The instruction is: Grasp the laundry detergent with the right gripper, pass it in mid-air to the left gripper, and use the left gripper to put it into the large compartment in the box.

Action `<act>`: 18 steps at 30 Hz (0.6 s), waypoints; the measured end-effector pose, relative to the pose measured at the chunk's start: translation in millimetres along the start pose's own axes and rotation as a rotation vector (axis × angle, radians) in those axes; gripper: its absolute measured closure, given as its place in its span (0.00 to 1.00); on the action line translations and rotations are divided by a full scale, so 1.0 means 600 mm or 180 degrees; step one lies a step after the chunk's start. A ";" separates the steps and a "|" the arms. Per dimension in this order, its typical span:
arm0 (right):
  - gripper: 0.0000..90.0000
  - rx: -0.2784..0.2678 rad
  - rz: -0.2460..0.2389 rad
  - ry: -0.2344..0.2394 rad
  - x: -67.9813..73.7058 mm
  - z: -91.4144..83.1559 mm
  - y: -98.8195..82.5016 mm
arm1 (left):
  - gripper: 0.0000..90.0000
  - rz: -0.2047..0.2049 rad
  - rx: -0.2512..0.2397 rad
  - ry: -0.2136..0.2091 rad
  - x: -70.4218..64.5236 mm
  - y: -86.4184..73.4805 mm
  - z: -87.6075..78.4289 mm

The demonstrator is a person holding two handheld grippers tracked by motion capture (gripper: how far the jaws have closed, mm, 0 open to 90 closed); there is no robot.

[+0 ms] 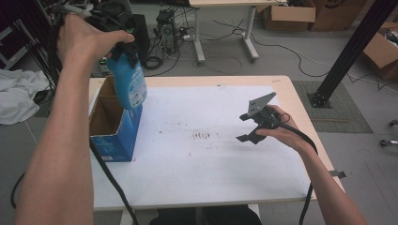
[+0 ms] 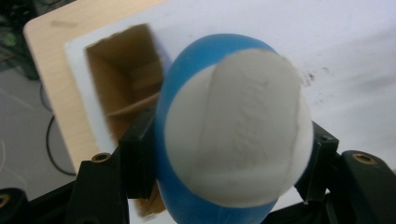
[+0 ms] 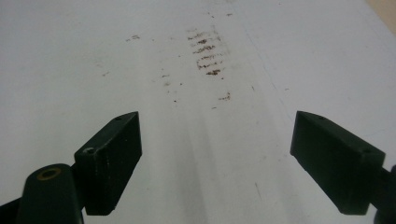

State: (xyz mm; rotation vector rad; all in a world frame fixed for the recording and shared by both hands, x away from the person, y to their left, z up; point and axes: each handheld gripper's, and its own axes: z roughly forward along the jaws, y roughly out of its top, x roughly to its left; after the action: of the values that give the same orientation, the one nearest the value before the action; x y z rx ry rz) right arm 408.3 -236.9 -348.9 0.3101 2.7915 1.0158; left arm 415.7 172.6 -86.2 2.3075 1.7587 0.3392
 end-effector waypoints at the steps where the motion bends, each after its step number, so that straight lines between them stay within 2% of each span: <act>1: 0.18 -0.0006 -0.0002 0.0006 0.000 0.001 -0.001 | 0.42 -0.0086 -0.0014 0.0011 0.011 -0.003 -0.001; 3: 0.19 -0.0003 -0.0003 0.0008 0.000 0.003 -0.002 | 0.42 -0.0182 -0.0013 0.0027 0.028 -0.010 -0.003; 4: 0.19 -0.0001 -0.0008 -0.0001 0.000 0.003 -0.002 | 0.42 -0.0278 -0.0066 0.0039 0.038 -0.014 -0.003; 7: 0.19 -0.0016 -0.0007 -0.0011 0.002 0.006 -0.003 | 0.42 -0.0451 -0.0035 0.0055 0.065 -0.027 0.000; 9: 0.19 -0.0002 -0.0013 -0.0011 0.002 0.007 -0.005 | 0.42 -0.0498 -0.0005 0.0086 0.077 -0.033 0.004; 10: 0.19 0.0008 -0.0017 -0.0012 0.001 0.008 -0.006 | 0.42 -0.0592 -0.0081 0.0114 0.084 -0.037 0.003; 12: 0.19 0.0002 -0.0004 0.0014 0.000 0.007 -0.008 | 0.42 -0.0600 -0.0012 0.0092 0.092 -0.042 0.009; 14: 0.19 -0.0013 -0.0012 0.0006 0.000 0.004 -0.008 | 0.42 -0.0703 -0.0081 0.0096 0.099 -0.048 0.013; 15: 0.19 -0.0021 -0.0003 0.0006 -0.001 0.003 -0.008 | 0.42 -0.0679 -0.0029 0.0083 0.099 -0.050 0.017; 17: 0.19 -0.0037 -0.0001 -0.0004 -0.001 0.000 -0.009 | 0.42 -0.0743 -0.0063 0.0070 0.102 -0.053 0.025; 18: 0.19 -0.0036 0.0004 -0.0009 -0.002 -0.001 -0.009 | 0.42 -0.0707 -0.0022 0.0058 0.101 -0.054 0.031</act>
State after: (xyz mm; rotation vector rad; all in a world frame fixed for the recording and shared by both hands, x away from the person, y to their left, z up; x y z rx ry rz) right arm 408.3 -241.5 -352.1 0.3114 2.7826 1.0301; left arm 407.6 238.6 -111.1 2.0830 1.9944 0.3265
